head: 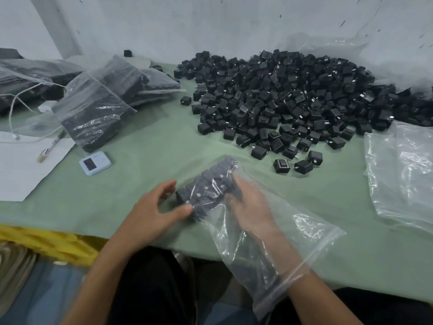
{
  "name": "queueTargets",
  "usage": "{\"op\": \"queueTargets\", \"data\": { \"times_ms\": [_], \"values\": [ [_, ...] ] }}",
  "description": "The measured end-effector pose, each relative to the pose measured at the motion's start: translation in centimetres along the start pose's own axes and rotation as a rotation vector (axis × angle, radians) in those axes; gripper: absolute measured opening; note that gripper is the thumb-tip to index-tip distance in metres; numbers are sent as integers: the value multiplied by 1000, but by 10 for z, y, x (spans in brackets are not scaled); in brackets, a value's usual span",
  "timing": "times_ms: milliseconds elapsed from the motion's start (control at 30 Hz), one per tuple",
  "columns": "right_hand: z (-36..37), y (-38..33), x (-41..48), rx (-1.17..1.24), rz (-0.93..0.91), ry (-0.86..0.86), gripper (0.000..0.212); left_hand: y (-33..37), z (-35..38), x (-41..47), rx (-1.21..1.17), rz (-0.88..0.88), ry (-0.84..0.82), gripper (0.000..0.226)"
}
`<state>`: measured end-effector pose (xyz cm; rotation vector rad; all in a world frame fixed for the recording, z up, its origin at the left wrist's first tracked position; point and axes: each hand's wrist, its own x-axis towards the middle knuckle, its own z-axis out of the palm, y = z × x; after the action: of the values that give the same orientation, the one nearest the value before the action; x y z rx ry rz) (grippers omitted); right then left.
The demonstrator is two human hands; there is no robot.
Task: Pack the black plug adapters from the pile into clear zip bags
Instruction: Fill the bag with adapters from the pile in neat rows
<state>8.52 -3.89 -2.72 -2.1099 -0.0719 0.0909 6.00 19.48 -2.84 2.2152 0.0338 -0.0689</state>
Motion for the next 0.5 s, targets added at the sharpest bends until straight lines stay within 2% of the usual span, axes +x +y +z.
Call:
{"op": "queueTargets", "data": {
  "times_ms": [33, 100, 167, 233, 300, 367, 500],
  "values": [
    [-1, 0, 0, -17, -4, 7, 23, 3, 4, -7, 59, 22, -34, 97],
    [0, -1, -1, -25, -9, 3, 37, 10, 13, -10, 125, 49, -15, 114],
    [1, -1, -2, 56, 42, -29, 53, 19, 19, -6, 153, 84, 19, 112],
    [4, 1, -2, 98, 91, -31, 72, 22, 21, 1, 172, 120, 34, 97],
    [5, 6, 1, 3, 113, -7, 90, 20, 20, 6, 180, 131, 29, 90],
    [5, 10, 3, -81, 95, 19, 92, 14, 23, 9, 166, 121, 50, 95],
    [9, 16, 4, -87, 91, 38, 95, 11, 31, 7, 173, 80, 91, 110]
  ]
}}
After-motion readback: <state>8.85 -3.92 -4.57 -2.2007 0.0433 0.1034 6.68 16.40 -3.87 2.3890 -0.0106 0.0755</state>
